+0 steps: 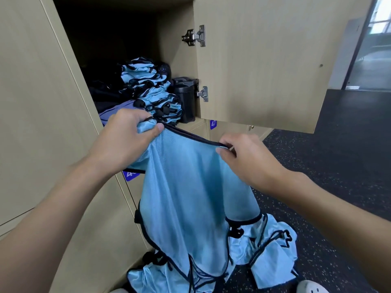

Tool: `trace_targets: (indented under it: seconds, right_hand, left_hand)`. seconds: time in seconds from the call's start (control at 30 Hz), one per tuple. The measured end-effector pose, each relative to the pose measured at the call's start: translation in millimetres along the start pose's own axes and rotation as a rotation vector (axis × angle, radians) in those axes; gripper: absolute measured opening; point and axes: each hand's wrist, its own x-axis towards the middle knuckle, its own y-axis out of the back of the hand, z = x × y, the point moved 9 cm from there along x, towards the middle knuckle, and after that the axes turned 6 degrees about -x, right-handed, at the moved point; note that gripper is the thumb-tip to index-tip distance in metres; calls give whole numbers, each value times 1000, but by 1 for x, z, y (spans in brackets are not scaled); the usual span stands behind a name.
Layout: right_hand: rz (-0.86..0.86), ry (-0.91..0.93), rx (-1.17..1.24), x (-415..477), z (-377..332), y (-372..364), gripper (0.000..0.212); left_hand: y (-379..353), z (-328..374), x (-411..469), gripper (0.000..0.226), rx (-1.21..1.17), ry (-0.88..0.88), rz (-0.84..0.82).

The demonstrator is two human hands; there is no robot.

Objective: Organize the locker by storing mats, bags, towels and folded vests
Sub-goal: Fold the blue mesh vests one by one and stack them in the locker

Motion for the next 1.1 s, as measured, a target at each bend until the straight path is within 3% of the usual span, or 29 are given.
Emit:
trace_targets:
  seconds: [0.17, 0.27, 0.33, 0.4, 0.47, 0.57, 0.73, 1.1]
  right_hand:
    - [-73, -12, 187, 3, -6, 1, 32]
    - [-132, -31, 334, 5, -9, 3, 36]
    - [-153, -19, 372, 5, -13, 5, 32]
    - [-186, -3, 399, 4, -16, 3, 25]
    - [-246, 14, 430, 2, -20, -2, 20]
    - [-301, 36, 464, -1, -24, -6, 10]
    - [-275, 5, 472, 1, -10, 8, 4]
    - [-257, -35, 418, -3, 17, 43, 12]
  left_hand:
    - [-2, -10, 1, 41, 91, 49, 3]
    - [-10, -12, -1, 23, 159, 55, -29]
    - [-22, -1, -8, 12, 89, 41, -95]
    - [-48, 17, -17, 35, -90, -1, -237]
    - [-78, 36, -31, 39, -286, -16, -406]
    - [-103, 45, -41, 11, -429, -8, -517]
    - [-91, 20, -27, 10, -396, 111, -425]
    - [-63, -2, -10, 7, -191, 44, -321]
